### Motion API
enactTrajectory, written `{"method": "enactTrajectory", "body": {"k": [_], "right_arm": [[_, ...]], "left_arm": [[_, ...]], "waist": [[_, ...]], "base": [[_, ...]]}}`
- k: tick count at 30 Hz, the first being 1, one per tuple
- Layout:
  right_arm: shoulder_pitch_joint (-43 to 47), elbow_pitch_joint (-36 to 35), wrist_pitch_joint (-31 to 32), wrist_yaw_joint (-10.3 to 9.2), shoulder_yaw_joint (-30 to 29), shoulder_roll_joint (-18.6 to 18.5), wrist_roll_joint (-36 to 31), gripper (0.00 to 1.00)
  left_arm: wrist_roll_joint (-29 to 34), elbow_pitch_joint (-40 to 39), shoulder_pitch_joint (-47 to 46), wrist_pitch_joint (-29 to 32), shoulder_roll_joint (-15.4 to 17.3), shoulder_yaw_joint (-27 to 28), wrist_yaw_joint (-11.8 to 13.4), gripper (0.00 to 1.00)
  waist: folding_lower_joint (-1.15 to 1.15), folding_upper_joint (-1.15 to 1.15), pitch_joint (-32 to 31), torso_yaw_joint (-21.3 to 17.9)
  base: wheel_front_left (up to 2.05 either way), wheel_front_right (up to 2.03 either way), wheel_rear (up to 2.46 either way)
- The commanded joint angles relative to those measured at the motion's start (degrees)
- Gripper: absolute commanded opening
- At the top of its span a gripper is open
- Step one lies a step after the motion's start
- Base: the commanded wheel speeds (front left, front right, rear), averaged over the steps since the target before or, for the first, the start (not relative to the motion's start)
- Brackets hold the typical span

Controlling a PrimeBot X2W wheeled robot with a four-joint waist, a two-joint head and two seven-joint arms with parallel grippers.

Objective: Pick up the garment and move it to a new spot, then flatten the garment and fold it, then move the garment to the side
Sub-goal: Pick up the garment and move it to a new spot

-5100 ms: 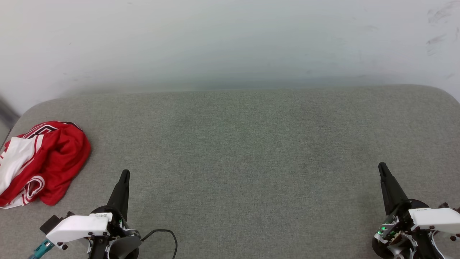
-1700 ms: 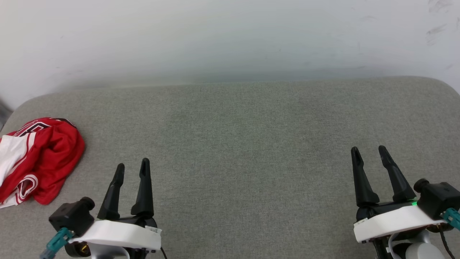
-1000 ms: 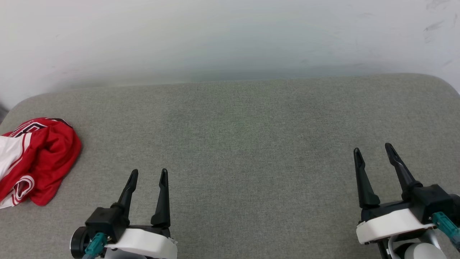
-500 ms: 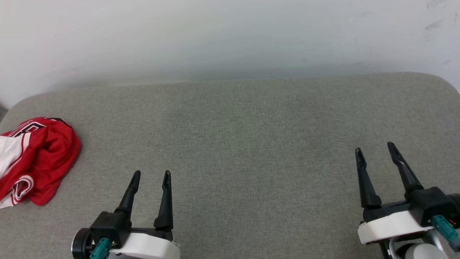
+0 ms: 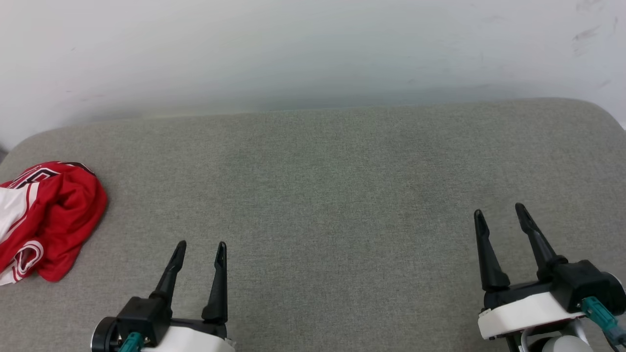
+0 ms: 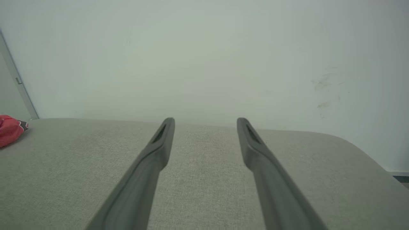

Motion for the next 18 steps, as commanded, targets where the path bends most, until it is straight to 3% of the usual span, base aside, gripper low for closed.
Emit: {"method": "enactTrajectory", "body": {"k": [1,11,18], "right_arm": [[0.7,0.6,-0.4,-0.02,0.2,0.1,-0.4,1.0],[0.8,2.5,-0.6,-0.02,0.6,0.1,-0.6,1.0],[0.6,3.9,-0.6,-0.02,2.3,0.1,0.7,1.0]], "left_arm": [[0.9,0.5,0.6,-0.4,-0.1,-0.1,-0.4,1.0],[1.3,2.3,0.4,-0.7,-0.1,-0.8,-0.8,1.0],[2.5,2.4,0.4,-0.7,-0.1,-1.0,-0.4,1.0]], "waist": [[0.0,0.0,-0.1,0.0],[0.0,0.0,-0.3,0.8],[0.0,0.0,-0.7,4.3]], "base": [[0.0,0.0,0.0],[0.0,0.0,0.0],[0.0,0.0,0.0]]}}
